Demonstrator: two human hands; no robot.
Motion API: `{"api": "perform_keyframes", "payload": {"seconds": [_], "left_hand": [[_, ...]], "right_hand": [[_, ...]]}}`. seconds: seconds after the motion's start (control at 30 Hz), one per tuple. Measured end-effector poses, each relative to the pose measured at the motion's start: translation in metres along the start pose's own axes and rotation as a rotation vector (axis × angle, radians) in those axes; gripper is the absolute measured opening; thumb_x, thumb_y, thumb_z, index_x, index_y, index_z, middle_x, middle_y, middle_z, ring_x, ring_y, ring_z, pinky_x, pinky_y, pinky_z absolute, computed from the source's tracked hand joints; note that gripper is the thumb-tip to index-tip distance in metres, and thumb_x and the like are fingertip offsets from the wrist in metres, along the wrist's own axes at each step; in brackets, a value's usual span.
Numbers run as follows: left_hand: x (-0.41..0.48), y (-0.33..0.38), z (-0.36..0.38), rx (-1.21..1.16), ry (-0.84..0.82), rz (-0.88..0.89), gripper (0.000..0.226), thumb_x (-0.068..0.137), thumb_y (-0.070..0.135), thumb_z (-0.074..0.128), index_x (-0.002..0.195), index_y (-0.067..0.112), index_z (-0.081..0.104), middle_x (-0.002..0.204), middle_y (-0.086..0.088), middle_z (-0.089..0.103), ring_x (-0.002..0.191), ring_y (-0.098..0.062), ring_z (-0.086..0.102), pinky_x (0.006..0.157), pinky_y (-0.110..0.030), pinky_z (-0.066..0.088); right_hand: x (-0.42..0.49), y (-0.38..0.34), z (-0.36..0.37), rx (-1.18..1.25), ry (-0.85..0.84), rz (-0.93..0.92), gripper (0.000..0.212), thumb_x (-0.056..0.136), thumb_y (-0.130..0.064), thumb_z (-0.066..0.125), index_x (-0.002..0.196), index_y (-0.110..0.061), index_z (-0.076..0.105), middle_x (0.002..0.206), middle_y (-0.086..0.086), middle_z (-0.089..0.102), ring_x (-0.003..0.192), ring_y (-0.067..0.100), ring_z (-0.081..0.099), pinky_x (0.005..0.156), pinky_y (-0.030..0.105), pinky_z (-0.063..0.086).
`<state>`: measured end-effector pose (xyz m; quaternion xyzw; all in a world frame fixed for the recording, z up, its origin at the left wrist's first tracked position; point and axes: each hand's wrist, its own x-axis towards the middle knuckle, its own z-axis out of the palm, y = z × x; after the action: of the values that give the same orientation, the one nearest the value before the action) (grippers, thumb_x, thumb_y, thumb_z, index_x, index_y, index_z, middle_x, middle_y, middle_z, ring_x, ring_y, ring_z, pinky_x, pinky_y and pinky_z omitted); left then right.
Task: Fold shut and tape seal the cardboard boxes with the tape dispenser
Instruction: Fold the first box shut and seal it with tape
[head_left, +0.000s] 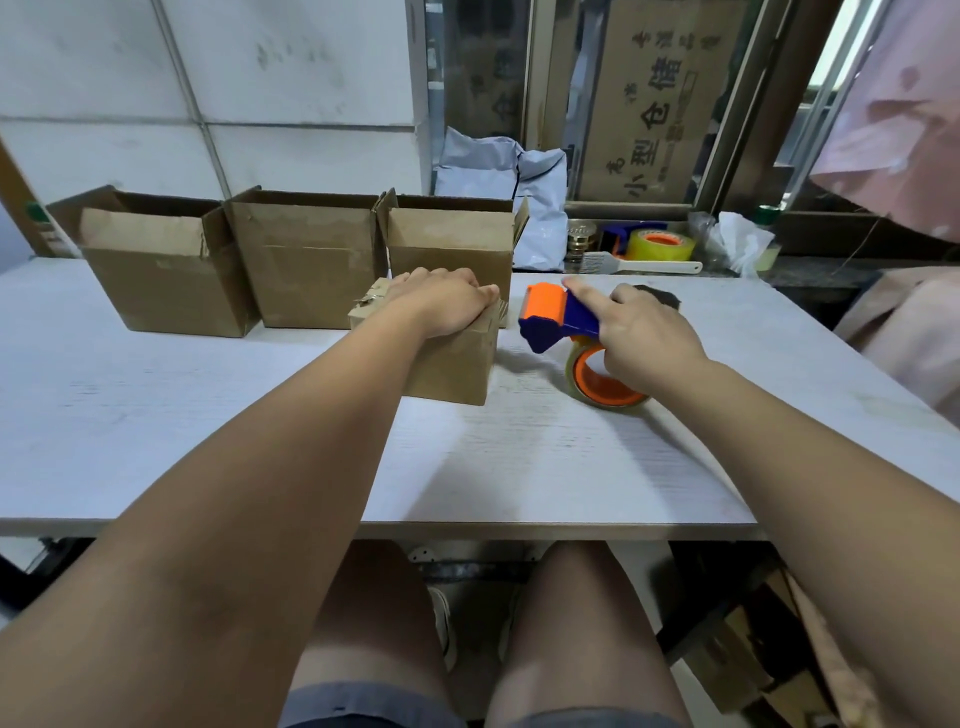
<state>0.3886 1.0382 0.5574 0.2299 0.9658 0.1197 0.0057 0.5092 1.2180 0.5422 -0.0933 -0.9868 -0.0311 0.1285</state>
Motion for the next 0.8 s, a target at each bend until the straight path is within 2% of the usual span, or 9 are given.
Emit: {"api": "perform_keyframes", "payload": {"seconds": [0.2, 0.27, 0.37, 0.47, 0.6, 0.67, 0.8], "left_hand": [[-0.007, 0.006, -0.002, -0.011, 0.007, -0.008, 0.081, 0.089, 0.071, 0.003, 0.136, 0.021, 0.047, 0.144, -0.009, 0.045, 0.135, -0.032, 0.034, 0.108, -0.048, 0.024], [-0.009, 0.007, -0.004, 0.002, -0.003, -0.011, 0.091, 0.081, 0.082, 0.006, 0.133, 0.020, 0.049, 0.140, -0.009, 0.048, 0.132, -0.033, 0.037, 0.108, -0.049, 0.027], [-0.010, 0.008, -0.005, 0.035, -0.025, -0.024, 0.098, 0.068, 0.092, 0.026, 0.132, 0.022, 0.048, 0.138, -0.009, 0.049, 0.131, -0.031, 0.037, 0.106, -0.048, 0.029], [-0.009, 0.006, -0.007, 0.052, -0.061, -0.004, 0.089, 0.070, 0.090, 0.030, 0.134, 0.029, 0.045, 0.141, -0.009, 0.045, 0.133, -0.032, 0.034, 0.108, -0.048, 0.027], [-0.007, 0.008, -0.010, 0.013, -0.132, 0.124, 0.056, 0.087, 0.075, 0.025, 0.135, 0.050, 0.040, 0.145, -0.004, 0.040, 0.137, -0.032, 0.028, 0.111, -0.055, 0.014], [-0.005, 0.011, -0.010, -0.015, -0.175, 0.167, 0.049, 0.093, 0.066, 0.024, 0.134, 0.046, 0.043, 0.141, 0.001, 0.045, 0.134, -0.028, 0.033, 0.109, -0.055, 0.016], [-0.002, 0.022, -0.010, -0.027, -0.203, 0.119, 0.050, 0.096, 0.061, 0.018, 0.128, 0.036, 0.047, 0.136, -0.004, 0.047, 0.129, -0.028, 0.036, 0.105, -0.050, 0.021]], "right_hand": [[0.011, -0.016, -0.004, -0.126, -0.094, -0.045, 0.073, 0.093, -0.018, 0.051, 0.150, -0.036, 0.009, 0.125, 0.014, 0.047, 0.114, 0.032, 0.047, 0.080, 0.039, 0.042], [0.012, -0.019, -0.006, -0.153, -0.099, -0.052, 0.069, 0.094, -0.018, 0.049, 0.149, -0.036, 0.011, 0.125, 0.015, 0.048, 0.114, 0.033, 0.048, 0.081, 0.040, 0.042], [0.017, -0.022, -0.012, -0.214, -0.098, -0.077, 0.062, 0.097, -0.018, 0.042, 0.150, -0.035, 0.013, 0.123, 0.016, 0.047, 0.114, 0.035, 0.047, 0.079, 0.040, 0.036], [0.023, -0.024, -0.020, -0.268, -0.112, -0.097, 0.058, 0.099, -0.018, 0.041, 0.149, -0.035, 0.017, 0.122, 0.016, 0.047, 0.114, 0.036, 0.046, 0.078, 0.039, 0.035], [0.028, -0.026, -0.030, -0.319, -0.106, -0.151, 0.052, 0.100, -0.022, 0.041, 0.146, -0.036, 0.023, 0.120, 0.017, 0.048, 0.115, 0.037, 0.046, 0.084, 0.042, 0.038], [0.030, -0.026, -0.034, -0.362, -0.099, -0.180, 0.050, 0.101, -0.024, 0.040, 0.146, -0.036, 0.023, 0.118, 0.016, 0.050, 0.113, 0.036, 0.048, 0.086, 0.043, 0.040], [0.039, -0.028, -0.041, -0.441, -0.091, -0.235, 0.049, 0.100, -0.023, 0.042, 0.144, -0.037, 0.027, 0.114, 0.014, 0.053, 0.108, 0.034, 0.052, 0.080, 0.041, 0.040]]}}
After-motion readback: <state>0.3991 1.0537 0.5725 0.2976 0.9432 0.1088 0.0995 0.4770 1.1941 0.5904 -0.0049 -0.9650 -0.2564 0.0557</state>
